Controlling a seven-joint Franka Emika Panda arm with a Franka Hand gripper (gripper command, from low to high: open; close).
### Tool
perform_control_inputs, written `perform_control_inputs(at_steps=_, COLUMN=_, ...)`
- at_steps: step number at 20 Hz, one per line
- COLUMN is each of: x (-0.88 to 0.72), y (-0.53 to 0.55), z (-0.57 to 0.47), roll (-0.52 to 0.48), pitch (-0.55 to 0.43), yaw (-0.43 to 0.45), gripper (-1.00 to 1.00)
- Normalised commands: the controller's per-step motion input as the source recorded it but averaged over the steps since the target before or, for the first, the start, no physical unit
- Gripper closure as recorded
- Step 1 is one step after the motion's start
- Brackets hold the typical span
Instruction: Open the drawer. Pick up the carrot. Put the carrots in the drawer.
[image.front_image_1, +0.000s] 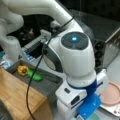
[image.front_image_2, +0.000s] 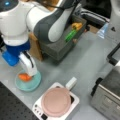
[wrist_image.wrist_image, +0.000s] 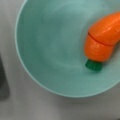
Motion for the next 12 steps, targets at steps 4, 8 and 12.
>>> perform_control_inputs(at_steps=4, x=0.2, y=-0.04, z=-0.13, roll=-0.007, pitch=0.058, yaw=-0.109, gripper=-1.0)
perform_control_inputs(at_steps=8, x=0.17, y=-0.06, z=-0.13, roll=0.019, pitch=0.032, yaw=-0.102, gripper=-1.0)
perform_control_inputs(at_steps=12, x=0.16, y=-0.08, z=-0.11, roll=0.03, pitch=0.008, yaw=-0.094, gripper=-1.0)
